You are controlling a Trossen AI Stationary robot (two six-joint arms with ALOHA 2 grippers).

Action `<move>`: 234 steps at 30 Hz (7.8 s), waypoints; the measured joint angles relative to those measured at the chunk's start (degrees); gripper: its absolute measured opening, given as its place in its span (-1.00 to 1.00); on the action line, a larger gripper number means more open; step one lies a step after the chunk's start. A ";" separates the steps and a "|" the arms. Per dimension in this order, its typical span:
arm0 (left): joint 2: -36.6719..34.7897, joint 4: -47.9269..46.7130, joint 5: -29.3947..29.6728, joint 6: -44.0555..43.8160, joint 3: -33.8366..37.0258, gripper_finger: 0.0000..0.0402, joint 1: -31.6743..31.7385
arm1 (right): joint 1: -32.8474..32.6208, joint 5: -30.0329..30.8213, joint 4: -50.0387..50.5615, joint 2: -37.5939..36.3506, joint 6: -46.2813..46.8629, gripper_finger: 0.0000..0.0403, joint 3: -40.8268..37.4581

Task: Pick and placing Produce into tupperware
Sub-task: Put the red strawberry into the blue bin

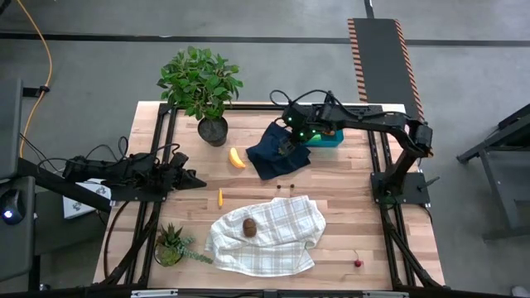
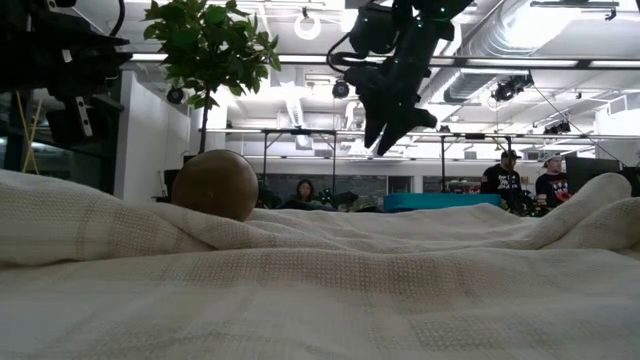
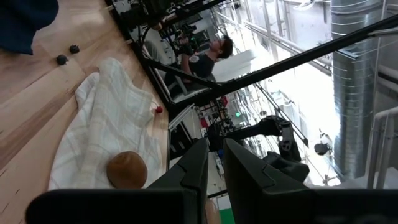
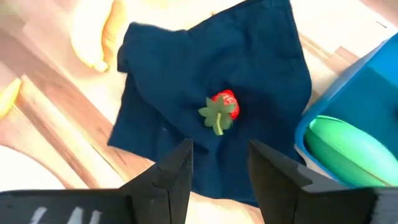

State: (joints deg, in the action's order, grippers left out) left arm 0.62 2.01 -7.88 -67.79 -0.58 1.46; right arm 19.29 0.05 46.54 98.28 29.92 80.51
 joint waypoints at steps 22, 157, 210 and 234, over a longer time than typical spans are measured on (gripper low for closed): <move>-0.02 0.01 0.02 -1.66 0.01 -0.80 0.02 | -4.04 3.21 -1.60 10.03 7.65 -0.30 0.02; 0.00 0.04 -0.02 -3.02 0.01 -0.80 0.00 | 0.20 -1.11 -5.75 14.78 7.35 -0.99 2.00; 0.00 0.03 -0.22 -1.46 0.01 -0.80 -0.01 | 10.01 0.66 18.65 9.18 -2.87 -0.99 18.16; -0.01 0.09 -0.68 -1.49 0.00 -0.80 0.02 | 19.06 -0.33 27.85 7.85 -7.48 -0.99 18.03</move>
State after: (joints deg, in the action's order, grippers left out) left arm 0.61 2.09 -8.56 -69.28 -0.58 1.48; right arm 38.34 -0.28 74.39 106.13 22.43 98.54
